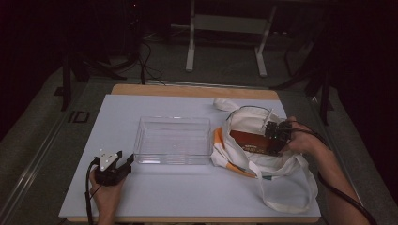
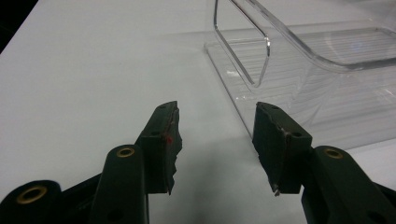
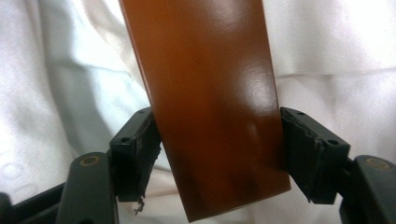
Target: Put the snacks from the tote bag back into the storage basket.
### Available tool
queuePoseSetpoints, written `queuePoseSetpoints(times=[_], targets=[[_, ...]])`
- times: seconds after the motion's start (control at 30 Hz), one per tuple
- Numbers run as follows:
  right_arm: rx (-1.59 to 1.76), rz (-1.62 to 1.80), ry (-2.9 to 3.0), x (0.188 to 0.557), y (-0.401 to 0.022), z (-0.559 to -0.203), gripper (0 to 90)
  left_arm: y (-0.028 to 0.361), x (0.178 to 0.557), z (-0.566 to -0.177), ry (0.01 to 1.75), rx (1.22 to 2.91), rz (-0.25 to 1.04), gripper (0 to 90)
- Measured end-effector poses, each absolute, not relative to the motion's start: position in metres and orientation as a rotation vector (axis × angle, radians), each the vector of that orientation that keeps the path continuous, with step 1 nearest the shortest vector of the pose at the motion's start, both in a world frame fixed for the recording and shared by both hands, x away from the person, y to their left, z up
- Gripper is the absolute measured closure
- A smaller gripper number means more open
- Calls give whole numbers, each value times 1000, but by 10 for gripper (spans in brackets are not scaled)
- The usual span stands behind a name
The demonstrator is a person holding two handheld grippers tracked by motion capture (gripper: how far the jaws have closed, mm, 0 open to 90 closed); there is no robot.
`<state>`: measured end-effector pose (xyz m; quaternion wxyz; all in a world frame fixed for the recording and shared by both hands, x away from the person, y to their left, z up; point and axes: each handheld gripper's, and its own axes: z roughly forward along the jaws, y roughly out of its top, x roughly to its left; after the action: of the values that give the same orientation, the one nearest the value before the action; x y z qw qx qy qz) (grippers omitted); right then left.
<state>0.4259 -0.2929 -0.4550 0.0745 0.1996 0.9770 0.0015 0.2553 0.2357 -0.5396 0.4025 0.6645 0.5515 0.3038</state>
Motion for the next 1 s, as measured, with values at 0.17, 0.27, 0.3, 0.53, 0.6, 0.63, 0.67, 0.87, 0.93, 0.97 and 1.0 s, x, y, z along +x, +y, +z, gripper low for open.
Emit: queuePoseSetpoints(times=[0.17, 0.27, 0.3, 0.53, 0.6, 0.63, 0.67, 0.87, 0.93, 0.97, 1.0], targets=[[517, -19, 2990, 417, -289, -448, 406, 236, 255, -540, 1395, 1684, 769, 515], [500, -15, 3006, 415, -288, -448, 398, 236, 255, -539, 1395, 1686, 769, 515], [500, -15, 3006, 415, -288, -448, 398, 236, 255, -539, 1395, 1685, 770, 515], [521, -19, 3019, 421, -286, -462, 392, 236, 255, -540, 1394, 1680, 768, 514], [524, -27, 3022, 422, -286, -464, 398, 236, 255, -540, 1393, 1680, 768, 514], [531, -24, 3026, 422, -286, -464, 399, 236, 255, -540, 1393, 1680, 768, 514], [531, -24, 3026, 422, -286, -464, 399, 236, 255, -540, 1392, 1680, 768, 514], [549, -16, 3028, 424, -287, -468, 398, 236, 255, -540, 1392, 1681, 770, 514], [564, -7, 3030, 424, -287, -470, 399, 236, 255, -540, 1392, 1681, 770, 514], [563, -3, 3032, 425, -288, -470, 399, 236, 255, -540, 1392, 1679, 769, 514], [563, -3, 3032, 425, -288, -470, 399, 236, 255, -540, 1392, 1679, 769, 514]])
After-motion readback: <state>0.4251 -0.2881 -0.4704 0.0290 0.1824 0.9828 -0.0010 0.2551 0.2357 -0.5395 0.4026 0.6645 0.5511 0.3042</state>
